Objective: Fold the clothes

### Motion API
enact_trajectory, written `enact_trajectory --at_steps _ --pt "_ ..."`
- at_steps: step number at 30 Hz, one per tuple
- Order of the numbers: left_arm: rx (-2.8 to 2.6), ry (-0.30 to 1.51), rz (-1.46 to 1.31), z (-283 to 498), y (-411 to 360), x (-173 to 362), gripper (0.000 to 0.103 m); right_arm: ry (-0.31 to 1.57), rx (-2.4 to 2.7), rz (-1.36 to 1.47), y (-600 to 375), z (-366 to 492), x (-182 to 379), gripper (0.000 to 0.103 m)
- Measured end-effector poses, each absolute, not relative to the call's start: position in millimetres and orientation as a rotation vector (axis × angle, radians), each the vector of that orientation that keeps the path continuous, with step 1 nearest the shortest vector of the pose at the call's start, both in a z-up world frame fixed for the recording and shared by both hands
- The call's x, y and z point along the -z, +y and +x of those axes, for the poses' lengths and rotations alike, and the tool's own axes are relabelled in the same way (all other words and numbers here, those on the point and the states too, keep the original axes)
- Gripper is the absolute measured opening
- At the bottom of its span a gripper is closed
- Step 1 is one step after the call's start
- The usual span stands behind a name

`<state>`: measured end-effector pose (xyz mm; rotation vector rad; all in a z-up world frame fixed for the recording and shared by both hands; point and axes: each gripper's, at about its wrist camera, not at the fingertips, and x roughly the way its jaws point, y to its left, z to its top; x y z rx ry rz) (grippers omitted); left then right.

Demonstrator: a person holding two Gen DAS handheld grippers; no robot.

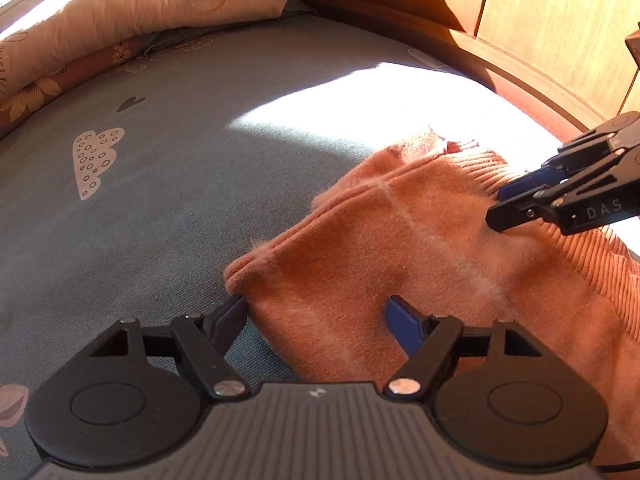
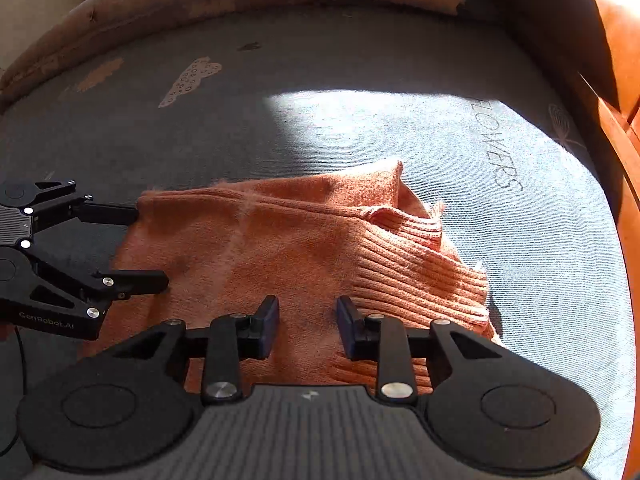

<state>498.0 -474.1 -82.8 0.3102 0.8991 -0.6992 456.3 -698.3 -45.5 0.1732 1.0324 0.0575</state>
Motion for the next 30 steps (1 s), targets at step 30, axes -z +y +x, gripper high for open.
enact_trajectory --at_steps 30 --pt "0.746 1.048 0.357 349 -425 19 0.079 1.139 0.08 0.075 -628 250 39 0.058"
